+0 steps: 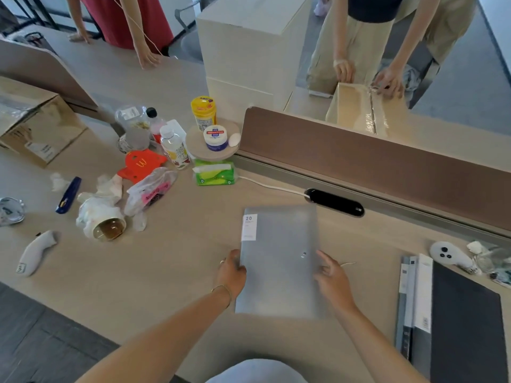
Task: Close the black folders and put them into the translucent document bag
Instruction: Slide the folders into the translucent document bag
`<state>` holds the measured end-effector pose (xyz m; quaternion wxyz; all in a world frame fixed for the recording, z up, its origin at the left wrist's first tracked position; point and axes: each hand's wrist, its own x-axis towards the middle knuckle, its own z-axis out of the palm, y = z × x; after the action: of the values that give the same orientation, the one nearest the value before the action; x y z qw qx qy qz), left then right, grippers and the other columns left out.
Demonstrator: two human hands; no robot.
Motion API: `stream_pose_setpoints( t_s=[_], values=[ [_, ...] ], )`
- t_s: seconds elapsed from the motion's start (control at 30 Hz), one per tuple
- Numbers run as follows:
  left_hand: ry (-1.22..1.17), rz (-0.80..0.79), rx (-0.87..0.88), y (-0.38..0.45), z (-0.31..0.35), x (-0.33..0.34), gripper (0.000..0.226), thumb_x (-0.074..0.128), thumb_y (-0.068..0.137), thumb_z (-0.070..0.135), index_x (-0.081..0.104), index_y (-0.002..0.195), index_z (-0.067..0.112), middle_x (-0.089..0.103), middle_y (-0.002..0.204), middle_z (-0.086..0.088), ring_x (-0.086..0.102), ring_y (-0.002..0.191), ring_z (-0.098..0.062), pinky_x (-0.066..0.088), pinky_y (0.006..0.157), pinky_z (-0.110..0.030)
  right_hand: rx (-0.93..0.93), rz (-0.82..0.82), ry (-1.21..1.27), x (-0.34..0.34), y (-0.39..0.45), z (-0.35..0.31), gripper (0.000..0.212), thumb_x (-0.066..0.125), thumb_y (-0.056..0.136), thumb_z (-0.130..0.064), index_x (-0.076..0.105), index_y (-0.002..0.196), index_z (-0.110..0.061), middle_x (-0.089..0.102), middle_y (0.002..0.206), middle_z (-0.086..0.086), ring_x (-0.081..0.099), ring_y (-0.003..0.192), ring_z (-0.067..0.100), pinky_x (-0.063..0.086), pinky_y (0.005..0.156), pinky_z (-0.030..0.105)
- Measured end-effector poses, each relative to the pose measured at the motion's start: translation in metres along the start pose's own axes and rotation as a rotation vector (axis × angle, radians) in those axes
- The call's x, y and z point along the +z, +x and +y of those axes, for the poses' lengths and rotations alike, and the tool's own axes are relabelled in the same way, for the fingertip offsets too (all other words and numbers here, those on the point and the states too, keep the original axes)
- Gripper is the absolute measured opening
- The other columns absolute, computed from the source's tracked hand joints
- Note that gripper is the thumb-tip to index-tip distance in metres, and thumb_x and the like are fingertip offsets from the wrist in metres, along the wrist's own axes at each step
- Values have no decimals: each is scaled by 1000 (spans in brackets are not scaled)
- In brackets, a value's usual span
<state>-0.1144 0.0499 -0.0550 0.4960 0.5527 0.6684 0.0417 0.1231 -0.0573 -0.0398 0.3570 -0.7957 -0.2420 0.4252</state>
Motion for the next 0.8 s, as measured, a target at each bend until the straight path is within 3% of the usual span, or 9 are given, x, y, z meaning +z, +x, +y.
stream_pose_setpoints(
  t_s=[0.1,0.23,0.3,0.4,0.5,0.57,0.67,0.8],
  values=[
    [-74,-33,-52,9,-4,9,45,43,83,14,54,122,33,68,95,2,65,86,-23,55,76,-35,82,-59,-16,4,6,5,76,57,74,-1,49,145,-26,57,129,-2,53,122,14,44,107,42],
    [-254,-25,-142,12,2,13,31,49,89,11,53,112,32,69,101,2,65,98,-28,54,93,-41,154,-105,21,13,27,30,94,58,58,-15,42,149,-28,54,146,1,55,129,20,44,108,43],
    [-334,11,-196,17,6,12,28,54,85,16,52,108,31,66,97,2,66,99,-30,54,97,-47,184,-121,48,16,26,28,91,62,64,-10,39,151,-23,50,148,3,53,131,22,43,109,41],
    [-458,35,-249,44,-10,19,39,62,82,12,55,119,19,66,95,1,66,96,-31,55,96,-54,214,-123,82,16,17,14,83,62,78,6,35,153,-17,48,145,5,48,135,23,39,110,36],
    [-429,54,-238,48,-8,17,50,68,76,24,61,125,16,72,110,-7,71,99,-31,57,94,-52,211,-122,91,15,23,21,91,64,65,-9,39,152,-20,51,144,-1,51,132,23,41,110,39],
    [-413,45,-184,36,5,11,43,72,77,24,69,117,9,76,98,-6,74,87,-27,60,88,-46,199,-123,126,14,25,24,96,61,56,-13,42,150,-20,54,146,3,54,130,25,42,110,41],
    [-417,46,-123,17,25,5,17,70,90,11,65,107,10,73,86,-4,70,77,-24,58,79,-39,210,-107,161,10,17,13,87,64,72,1,37,152,-18,51,144,5,53,128,25,43,105,36],
    [-428,21,-65,2,36,6,14,62,95,8,58,104,18,71,91,-7,68,82,-31,57,87,-51,215,-93,223,6,14,17,79,55,83,13,34,152,-17,52,130,6,53,108,21,41,89,28]
  ],
)
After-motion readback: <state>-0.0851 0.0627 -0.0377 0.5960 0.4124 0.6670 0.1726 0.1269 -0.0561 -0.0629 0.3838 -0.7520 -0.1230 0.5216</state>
